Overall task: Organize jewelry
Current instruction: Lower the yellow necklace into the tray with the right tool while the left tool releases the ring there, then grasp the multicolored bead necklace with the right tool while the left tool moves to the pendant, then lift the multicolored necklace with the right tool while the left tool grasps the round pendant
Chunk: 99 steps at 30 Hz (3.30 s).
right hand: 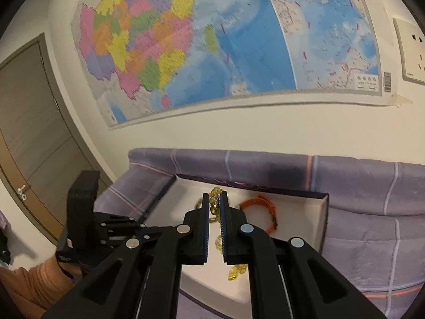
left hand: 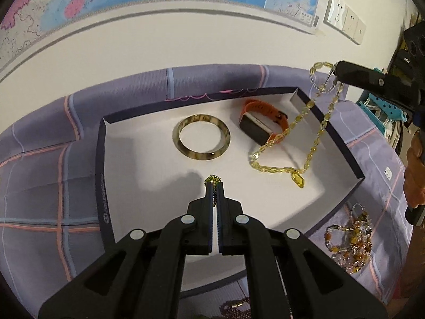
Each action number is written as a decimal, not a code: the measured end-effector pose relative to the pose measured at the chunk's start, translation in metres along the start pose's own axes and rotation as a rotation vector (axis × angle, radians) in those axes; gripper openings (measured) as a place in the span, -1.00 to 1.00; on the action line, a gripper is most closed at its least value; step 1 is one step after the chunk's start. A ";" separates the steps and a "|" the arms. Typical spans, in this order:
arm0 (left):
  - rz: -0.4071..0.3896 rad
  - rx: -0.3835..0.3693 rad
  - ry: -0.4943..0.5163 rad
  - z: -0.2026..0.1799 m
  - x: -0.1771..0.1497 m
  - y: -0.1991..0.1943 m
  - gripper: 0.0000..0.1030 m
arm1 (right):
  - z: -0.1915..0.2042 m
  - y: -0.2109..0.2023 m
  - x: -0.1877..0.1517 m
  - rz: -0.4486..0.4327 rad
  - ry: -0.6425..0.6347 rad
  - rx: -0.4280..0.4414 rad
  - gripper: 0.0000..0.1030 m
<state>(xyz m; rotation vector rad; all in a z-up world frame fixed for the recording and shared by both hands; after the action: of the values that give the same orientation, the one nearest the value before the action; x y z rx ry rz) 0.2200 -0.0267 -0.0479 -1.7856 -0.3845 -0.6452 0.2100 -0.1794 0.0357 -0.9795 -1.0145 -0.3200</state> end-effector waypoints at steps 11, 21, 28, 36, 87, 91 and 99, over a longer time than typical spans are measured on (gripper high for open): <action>0.043 0.016 -0.033 0.009 -0.001 0.019 -0.94 | 0.000 0.031 -0.041 0.125 -0.037 0.003 -0.88; 0.049 0.025 -0.041 0.006 0.002 0.026 -0.81 | -0.005 0.053 -0.060 0.210 -0.007 -0.021 -0.71; -0.028 0.015 -0.025 0.003 0.003 -0.001 -0.19 | -0.008 0.029 -0.055 0.165 0.032 -0.035 -0.46; -0.158 0.002 -0.026 0.007 -0.007 -0.062 -0.01 | 0.011 -0.019 -0.062 0.117 0.006 -0.015 -0.17; -0.057 -0.043 -0.042 -0.001 -0.129 -0.085 0.08 | 0.055 -0.045 -0.133 0.248 -0.004 0.044 -0.93; -0.059 -0.047 -0.038 -0.003 -0.129 -0.085 0.08 | 0.049 -0.076 -0.115 0.124 0.100 0.112 -0.93; -0.062 -0.051 -0.020 -0.007 -0.131 -0.087 0.07 | 0.061 -0.133 -0.070 -0.083 0.149 0.208 -0.93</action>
<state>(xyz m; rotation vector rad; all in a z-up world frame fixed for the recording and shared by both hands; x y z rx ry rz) 0.0653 0.0013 -0.0587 -1.8355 -0.4418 -0.6864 0.0543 -0.2178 0.0591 -0.7165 -0.9338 -0.3435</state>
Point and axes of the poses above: each gripper's, at about its wrist camera, not at the fingertips, and y roughly the way its jaws point, z to its left, x to its top, the point moved 7 cm from there along y, roughly the way its jaws point, and after that the axes turned 11 degrees about -y, right-handed, at the moved point
